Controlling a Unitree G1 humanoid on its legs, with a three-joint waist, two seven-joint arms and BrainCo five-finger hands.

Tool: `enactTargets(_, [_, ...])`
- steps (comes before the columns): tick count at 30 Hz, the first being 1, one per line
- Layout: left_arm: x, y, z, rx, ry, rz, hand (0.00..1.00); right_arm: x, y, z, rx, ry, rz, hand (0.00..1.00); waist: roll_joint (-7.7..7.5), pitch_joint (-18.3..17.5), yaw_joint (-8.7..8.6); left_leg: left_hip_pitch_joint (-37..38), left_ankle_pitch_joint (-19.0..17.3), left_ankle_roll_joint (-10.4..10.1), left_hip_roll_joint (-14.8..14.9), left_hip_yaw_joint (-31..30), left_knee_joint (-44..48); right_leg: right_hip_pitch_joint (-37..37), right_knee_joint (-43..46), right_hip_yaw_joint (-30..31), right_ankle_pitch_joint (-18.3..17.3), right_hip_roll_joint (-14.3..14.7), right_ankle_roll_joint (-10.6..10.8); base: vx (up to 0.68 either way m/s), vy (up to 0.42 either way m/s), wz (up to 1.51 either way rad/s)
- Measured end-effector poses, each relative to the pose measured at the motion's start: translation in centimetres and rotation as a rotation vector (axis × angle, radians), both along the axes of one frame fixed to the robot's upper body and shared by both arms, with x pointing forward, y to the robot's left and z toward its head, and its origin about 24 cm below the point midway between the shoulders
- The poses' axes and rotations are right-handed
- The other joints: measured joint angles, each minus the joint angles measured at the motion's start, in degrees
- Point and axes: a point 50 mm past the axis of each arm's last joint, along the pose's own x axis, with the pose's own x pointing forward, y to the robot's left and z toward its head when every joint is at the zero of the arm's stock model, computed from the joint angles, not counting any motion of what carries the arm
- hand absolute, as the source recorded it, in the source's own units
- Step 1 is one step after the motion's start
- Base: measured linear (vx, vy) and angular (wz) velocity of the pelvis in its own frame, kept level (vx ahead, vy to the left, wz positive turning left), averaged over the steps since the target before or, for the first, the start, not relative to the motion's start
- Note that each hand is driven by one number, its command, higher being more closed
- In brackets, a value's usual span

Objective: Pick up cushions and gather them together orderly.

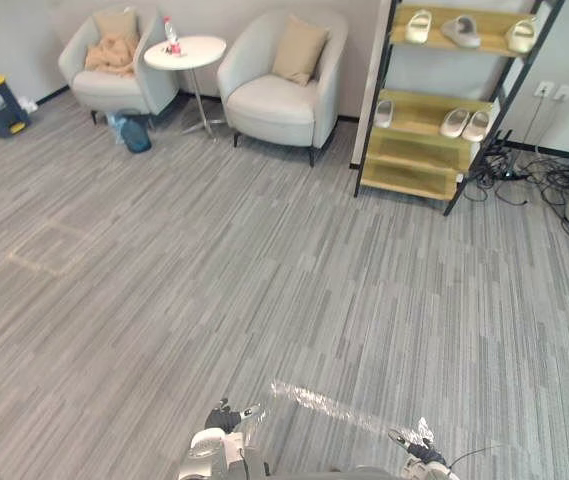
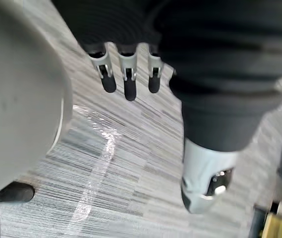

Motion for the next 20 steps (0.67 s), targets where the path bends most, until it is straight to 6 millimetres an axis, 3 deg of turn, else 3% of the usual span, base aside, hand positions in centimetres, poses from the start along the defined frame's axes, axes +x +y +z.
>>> enactTargets(3, [-0.1, 1.0, -0.1, 0.037, 0.015, -0.025, 0.0, -0.8, 1.3, -0.4, 0.036, 0.026, 0.011, 0.0, -3.9, -1.04, -0.15, 3.1, 0.21, 0.37, -2.96, 2.86, -3.4, -1.11, 2.2, 2.39, 0.0, -3.48, 1.09, 0.18, 0.192, -0.31])
enactTargets(5, [-0.3, 1.2, -0.2, 0.044, 0.025, -0.029, 0.0, -1.1, 2.0, -0.6, 0.054, 0.035, 0.008, 0.0, -4.61, -1.54, -0.07, 4.8, 0.59, 0.98, -3.6, 4.09, -5.57, -1.1, 2.13, 3.83, 1.32, -3.99, 1.56, 0.1, 0.156, -0.26])
enactTargets(12, [-1.4, 1.3, -0.6, 0.044, 0.062, -0.026, 0.0, -1.8, 1.0, -0.8, 0.045, 0.063, -0.024, 0.0, -2.49, -2.77, 0.0, 9.04, 2.47, 2.68, -3.76, 9.64, -12.31, -0.73, -4.24, 8.25, 5.41, -3.58, 1.83, 0.0, 0.079, -0.45])
enactTargets(16, [-1.9, 1.9, -0.8, 0.059, 0.085, -0.024, 0.0, -3.6, 0.2, -1.1, 0.044, 0.12, -0.064, 0.0, -1.73, -2.93, -0.16, 10.91, 6.87, 2.28, -4.72, 9.64, -18.44, -0.11, -8.01, 8.0, 5.46, -3.68, 1.83, -0.09, -0.044, -0.09])
enactTargets(20, [-2.2, 2.3, -0.9, 0.068, 0.093, -0.022, 0.0, -4.0, -0.3, -1.2, 0.039, 0.139, -0.074, 0.0, -1.85, -2.05, -0.08, 12.87, 10.97, 1.95, -5.12, 8.87, -24.11, -0.08, -10.18, 7.56, 4.08, -3.47, 2.37, -0.13, -0.091, -0.09])
